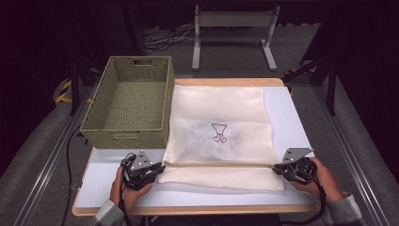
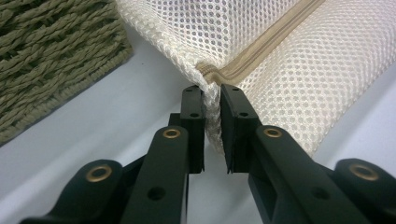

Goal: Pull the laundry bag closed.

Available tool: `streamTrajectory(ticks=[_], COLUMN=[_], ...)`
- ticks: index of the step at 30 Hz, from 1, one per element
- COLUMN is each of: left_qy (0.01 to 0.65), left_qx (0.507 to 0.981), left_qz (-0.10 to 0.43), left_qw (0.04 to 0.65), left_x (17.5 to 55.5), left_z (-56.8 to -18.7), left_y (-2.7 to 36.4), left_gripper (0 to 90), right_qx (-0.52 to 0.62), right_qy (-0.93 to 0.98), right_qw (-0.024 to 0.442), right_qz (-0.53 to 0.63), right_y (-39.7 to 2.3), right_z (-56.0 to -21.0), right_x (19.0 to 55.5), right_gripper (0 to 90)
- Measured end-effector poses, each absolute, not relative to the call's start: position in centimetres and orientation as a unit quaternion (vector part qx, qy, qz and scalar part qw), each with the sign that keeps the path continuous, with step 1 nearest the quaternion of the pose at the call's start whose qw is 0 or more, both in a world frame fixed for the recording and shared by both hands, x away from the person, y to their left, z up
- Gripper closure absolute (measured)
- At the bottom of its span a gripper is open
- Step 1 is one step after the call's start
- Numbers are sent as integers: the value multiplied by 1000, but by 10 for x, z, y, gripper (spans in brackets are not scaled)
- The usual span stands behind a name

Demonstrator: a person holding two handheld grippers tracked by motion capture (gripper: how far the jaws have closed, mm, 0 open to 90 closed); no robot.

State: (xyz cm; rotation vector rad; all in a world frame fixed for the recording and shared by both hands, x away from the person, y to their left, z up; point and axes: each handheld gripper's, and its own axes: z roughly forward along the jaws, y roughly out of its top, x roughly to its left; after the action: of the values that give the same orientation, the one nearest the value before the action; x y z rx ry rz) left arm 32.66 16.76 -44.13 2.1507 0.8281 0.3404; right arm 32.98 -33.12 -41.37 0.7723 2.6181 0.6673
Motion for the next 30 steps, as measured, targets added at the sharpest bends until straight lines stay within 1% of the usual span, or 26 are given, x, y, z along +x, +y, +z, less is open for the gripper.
streamTrajectory(ticks=[6, 14, 17, 19, 21, 25, 28, 30], left_qy=[325, 325, 323, 319, 319, 321, 322, 324], left_qx=[846, 844, 844, 845, 845, 843, 843, 843], left_qz=[136, 136, 141, 150, 150, 156, 162, 163], left_qw=[400, 404, 405, 402, 403, 402, 399, 397], left_x=[327, 326, 325, 324, 323, 321, 320, 320], left_z=[-444, -444, -443, -442, -442, -442, -443, -443], left_y=[170, 171, 173, 175, 177, 182, 186, 188], left_gripper=[742, 719, 682, 643, 621, 546, 488, 460], right_qx=[267, 266, 268, 275, 277, 278, 279, 276], right_qy=[916, 915, 914, 910, 906, 901, 896, 894], right_qw=[167, 164, 165, 170, 169, 167, 170, 170], right_qz=[250, 253, 257, 260, 270, 289, 300, 309], right_y=[-333, -333, -334, -335, -337, -337, -335, -333], right_z=[-414, -413, -413, -411, -410, -408, -406, -405], right_x=[329, 329, 329, 329, 329, 328, 328, 328], right_gripper=[811, 808, 796, 749, 745, 708, 656, 651])
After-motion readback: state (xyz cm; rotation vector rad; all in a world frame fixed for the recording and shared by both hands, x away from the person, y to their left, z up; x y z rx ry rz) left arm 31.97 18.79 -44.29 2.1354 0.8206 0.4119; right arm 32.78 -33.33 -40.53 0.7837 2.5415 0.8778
